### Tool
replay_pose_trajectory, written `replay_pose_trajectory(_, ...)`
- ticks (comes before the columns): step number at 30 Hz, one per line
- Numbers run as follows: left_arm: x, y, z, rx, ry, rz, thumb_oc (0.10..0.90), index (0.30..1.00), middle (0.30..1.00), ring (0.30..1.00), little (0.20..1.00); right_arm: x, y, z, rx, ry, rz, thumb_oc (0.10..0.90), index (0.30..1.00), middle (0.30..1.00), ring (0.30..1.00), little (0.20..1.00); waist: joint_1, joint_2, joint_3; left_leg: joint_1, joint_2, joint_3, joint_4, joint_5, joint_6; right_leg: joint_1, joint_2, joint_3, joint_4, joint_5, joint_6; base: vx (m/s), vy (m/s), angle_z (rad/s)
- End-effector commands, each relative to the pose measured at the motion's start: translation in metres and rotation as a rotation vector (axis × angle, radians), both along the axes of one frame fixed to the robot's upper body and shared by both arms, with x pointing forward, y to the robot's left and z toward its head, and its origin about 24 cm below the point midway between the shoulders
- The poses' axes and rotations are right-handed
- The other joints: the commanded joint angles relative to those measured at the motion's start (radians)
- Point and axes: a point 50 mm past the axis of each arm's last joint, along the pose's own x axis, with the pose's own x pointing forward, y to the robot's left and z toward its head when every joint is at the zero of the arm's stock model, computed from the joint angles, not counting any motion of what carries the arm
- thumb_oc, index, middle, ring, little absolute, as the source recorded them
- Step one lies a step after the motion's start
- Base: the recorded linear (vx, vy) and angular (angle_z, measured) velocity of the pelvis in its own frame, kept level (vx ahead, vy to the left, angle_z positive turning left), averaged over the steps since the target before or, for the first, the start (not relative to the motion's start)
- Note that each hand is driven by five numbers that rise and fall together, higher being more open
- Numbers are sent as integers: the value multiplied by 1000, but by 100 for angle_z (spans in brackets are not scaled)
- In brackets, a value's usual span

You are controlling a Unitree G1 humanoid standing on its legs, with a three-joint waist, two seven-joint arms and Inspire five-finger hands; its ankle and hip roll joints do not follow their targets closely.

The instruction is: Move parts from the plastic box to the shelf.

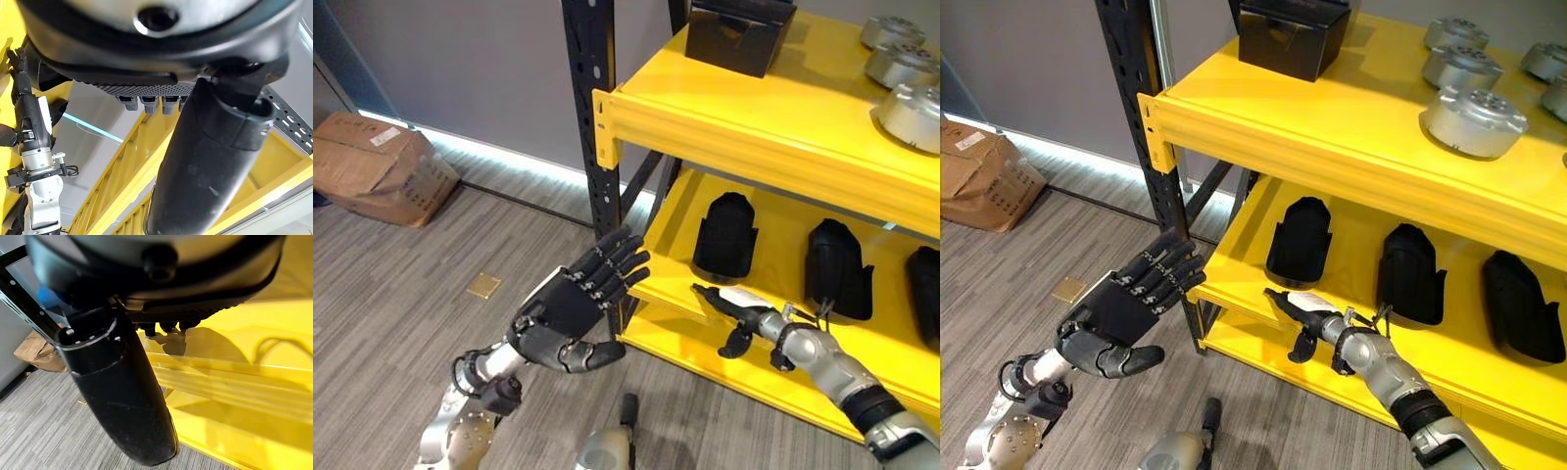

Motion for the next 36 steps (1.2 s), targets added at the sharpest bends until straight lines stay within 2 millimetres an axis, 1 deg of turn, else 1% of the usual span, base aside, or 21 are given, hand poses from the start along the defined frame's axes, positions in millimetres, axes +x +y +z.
replay_pose_trajectory(1,6,-12,35,-68,-186,-101,900,1000,1000,1000,1000,30,4,31,-17,-112,-5,900,1000,1000,1000,1000,15,12,-36,93,97,-19,130,-204,-75,-166,-24,30,85,73,-34,0,0,0)
replay_pose_trajectory(5,6,-10,35,-68,-182,-102,900,1000,1000,1000,1000,35,0,32,-45,-104,-26,900,1000,1000,1000,1000,22,15,-32,89,97,-21,130,-202,-76,-170,-25,29,89,72,-34,0,0,0)
replay_pose_trajectory(14,8,-10,35,-63,-185,-121,900,1000,1000,1000,1000,43,-3,37,-65,-103,-53,900,1000,1000,1000,1000,32,16,-24,82,97,-29,130,-197,-76,-174,-25,24,95,71,-36,3,-3,1)
replay_pose_trajectory(19,7,-8,34,-63,-181,-131,900,1000,1000,1000,1000,44,-6,37,-69,-100,-60,900,1000,1000,1000,1000,37,18,-22,81,96,-34,129,-196,-75,-175,-25,21,98,71,-36,3,-2,3)
replay_pose_trajectory(24,7,-5,31,-34,-172,-160,900,1000,1000,1000,1000,50,-10,46,-66,-113,-81,900,1000,1000,1000,1000,44,26,-10,77,96,-38,135,-196,-76,-180,-28,21,110,65,-37,0,0,0)
replay_pose_trajectory(33,8,-1,28,-36,-177,-170,900,1000,1000,1000,1000,56,-9,56,-71,-137,-80,900,1000,1000,1000,1000,42,35,-7,65,94,-42,137,-193,-77,-192,-30,24,112,66,-38,0,0,0)
replay_pose_trajectory(36,8,0,28,-38,-177,-162,900,1000,1000,1000,1000,56,-6,55,-68,-133,-71,900,1000,1000,1000,1000,41,37,-5,65,93,-44,137,-192,-76,-193,-31,24,116,65,-39,0,0,0)
